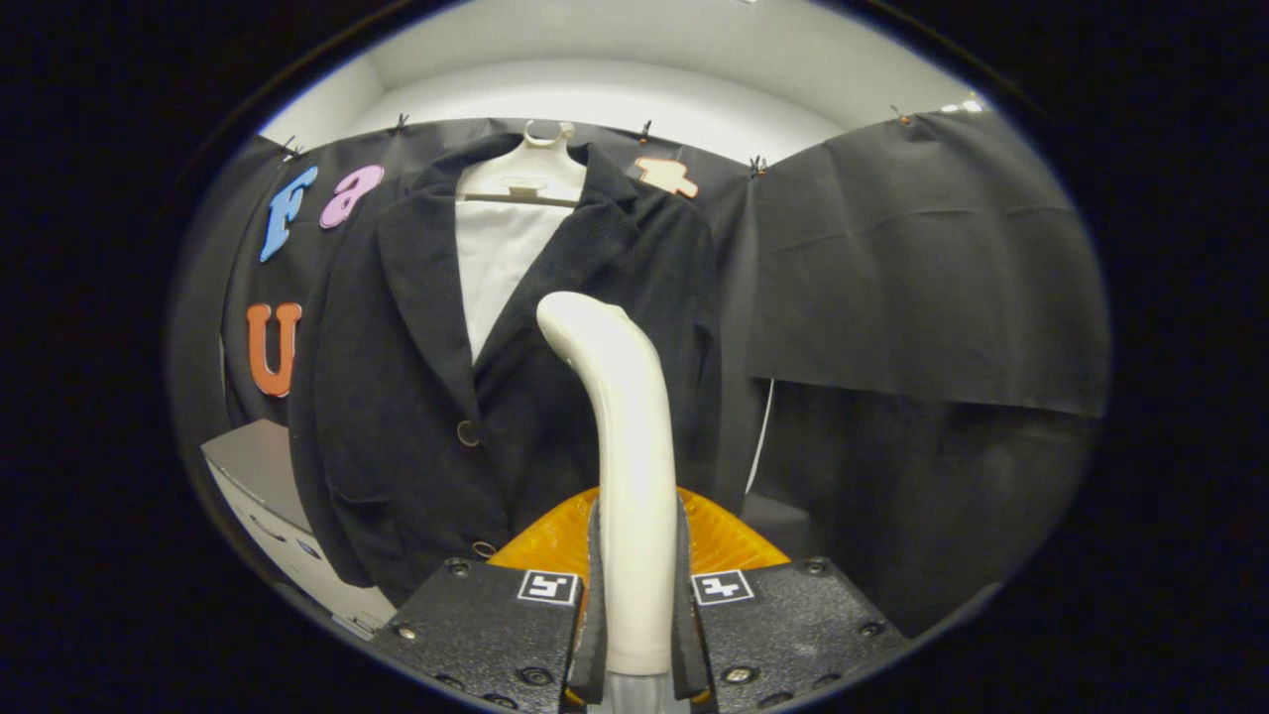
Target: Iron the clothes twice with a garment steamer, once on the left side and once on the right side.
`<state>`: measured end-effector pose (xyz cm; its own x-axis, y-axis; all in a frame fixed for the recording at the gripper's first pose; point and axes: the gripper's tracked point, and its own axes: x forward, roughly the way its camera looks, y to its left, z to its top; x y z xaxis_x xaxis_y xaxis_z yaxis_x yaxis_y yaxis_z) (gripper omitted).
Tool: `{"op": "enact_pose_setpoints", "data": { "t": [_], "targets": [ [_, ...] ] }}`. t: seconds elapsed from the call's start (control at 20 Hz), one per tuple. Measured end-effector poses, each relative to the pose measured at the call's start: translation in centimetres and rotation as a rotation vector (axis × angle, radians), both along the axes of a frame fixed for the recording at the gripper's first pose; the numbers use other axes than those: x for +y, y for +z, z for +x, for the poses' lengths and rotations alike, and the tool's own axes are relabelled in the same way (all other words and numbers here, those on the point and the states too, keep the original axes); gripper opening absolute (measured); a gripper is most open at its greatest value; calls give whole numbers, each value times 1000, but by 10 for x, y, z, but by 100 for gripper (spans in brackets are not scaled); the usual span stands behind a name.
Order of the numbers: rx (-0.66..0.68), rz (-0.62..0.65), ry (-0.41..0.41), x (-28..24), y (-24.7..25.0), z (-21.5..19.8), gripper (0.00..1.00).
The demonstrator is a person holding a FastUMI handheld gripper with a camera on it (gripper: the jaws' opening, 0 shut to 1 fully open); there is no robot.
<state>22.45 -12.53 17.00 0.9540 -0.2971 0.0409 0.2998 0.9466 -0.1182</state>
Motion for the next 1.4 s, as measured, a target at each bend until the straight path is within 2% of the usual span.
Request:
{"op": "enact_pose_setpoints", "data": {
  "t": [1.4],
  "targets": [
    [222, -1, -26, -8, -126, -35, 29]
  ]
}}
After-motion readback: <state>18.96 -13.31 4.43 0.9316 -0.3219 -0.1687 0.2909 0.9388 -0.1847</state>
